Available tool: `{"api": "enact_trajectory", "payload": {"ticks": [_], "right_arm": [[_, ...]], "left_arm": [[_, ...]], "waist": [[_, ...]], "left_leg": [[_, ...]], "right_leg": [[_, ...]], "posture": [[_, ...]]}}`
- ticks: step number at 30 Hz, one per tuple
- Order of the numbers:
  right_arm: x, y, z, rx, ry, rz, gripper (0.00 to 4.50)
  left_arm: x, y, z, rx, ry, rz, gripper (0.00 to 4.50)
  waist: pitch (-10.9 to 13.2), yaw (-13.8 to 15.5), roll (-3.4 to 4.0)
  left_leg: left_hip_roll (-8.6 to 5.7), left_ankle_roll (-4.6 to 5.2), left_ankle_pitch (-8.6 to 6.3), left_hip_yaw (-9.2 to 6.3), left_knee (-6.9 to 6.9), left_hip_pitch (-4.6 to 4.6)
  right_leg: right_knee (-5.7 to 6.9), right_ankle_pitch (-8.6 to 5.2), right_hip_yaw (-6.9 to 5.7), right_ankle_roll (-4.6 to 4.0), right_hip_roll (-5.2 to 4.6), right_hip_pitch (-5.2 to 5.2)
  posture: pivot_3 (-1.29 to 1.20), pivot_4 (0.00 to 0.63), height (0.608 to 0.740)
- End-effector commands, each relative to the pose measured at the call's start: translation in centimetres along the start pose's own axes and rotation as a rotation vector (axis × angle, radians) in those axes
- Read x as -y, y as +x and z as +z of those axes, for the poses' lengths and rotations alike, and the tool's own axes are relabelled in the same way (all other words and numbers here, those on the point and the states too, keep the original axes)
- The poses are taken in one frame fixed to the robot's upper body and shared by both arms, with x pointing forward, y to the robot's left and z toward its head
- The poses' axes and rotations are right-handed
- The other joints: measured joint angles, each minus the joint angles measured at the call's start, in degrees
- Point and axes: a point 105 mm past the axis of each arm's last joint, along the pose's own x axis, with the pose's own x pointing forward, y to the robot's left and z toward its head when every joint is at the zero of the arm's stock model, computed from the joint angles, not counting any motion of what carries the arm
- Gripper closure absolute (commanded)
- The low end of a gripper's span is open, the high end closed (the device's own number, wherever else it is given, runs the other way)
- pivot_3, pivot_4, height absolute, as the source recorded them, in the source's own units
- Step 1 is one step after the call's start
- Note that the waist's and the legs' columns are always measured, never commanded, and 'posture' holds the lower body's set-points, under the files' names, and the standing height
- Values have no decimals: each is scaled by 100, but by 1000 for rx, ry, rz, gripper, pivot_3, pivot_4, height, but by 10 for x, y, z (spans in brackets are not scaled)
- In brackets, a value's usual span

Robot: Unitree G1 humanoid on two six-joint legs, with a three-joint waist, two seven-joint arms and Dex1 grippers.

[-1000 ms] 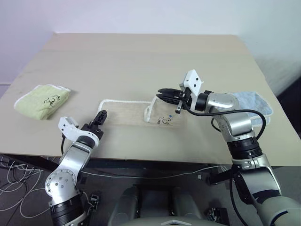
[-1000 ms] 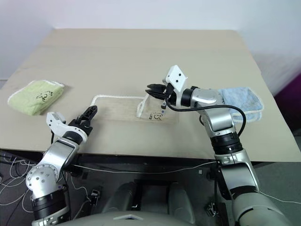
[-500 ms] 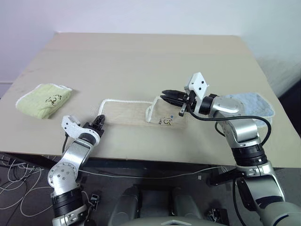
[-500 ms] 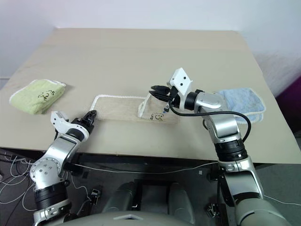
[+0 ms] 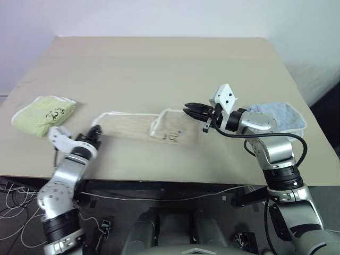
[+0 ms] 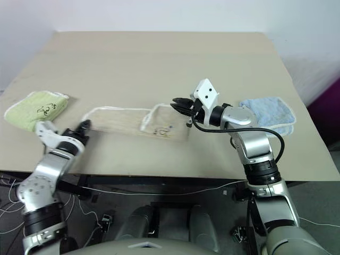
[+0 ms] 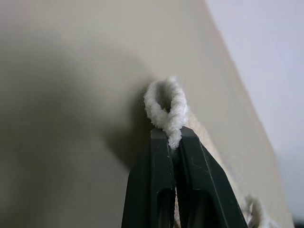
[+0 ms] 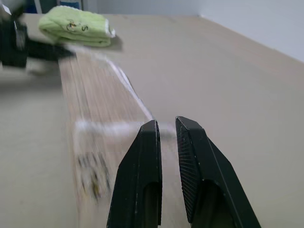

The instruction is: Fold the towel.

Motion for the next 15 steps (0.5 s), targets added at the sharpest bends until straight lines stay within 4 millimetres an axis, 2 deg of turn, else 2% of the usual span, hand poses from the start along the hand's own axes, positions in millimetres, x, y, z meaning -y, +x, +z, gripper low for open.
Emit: {"api": "enact_trajectory", "payload": {"ticks": [1, 4, 7, 11, 15], "right_arm": [[4, -8, 16, 43, -42, -27, 3886], [5, -10, 14, 39, -39, -39, 3886], [8, -12, 12, 33, -33, -56, 3886], [10, -13, 10, 31, -30, -69, 3886], [11, -14, 10, 30, -28, -81, 3886]], "left_arm": [[16, -6, 39, 107, 54, -85, 4449], [33, -8, 50, 131, 105, -153, 4449], [61, -7, 43, 92, 214, -280, 4449], [100, -6, 11, -29, 396, -469, 4449], [130, -14, -37, -187, 596, -667, 4449]], "waist": [[0, -11, 0], [0, -5, 0], [2, -3, -2], [3, -2, -3], [4, -13, -1]], "left_leg": [[0, 0, 0, 1, -1, 0], [-1, 0, 0, 1, -1, 0], [-2, 0, -1, 1, -1, -1], [-3, 0, -1, 0, -1, -1], [-4, 0, -1, 4, -8, -1]], "right_leg": [[0, 0, 1, 0, 0, 0], [-1, 0, 1, 0, -2, 0], [-2, 0, 1, 0, -5, 1], [-3, 1, 0, -1, -6, 1], [-8, 1, 3, -1, -5, 0]], "posture": [[0, 150, 740], [0, 150, 740], [0, 150, 740], [0, 150, 740], [0, 150, 740]]}}
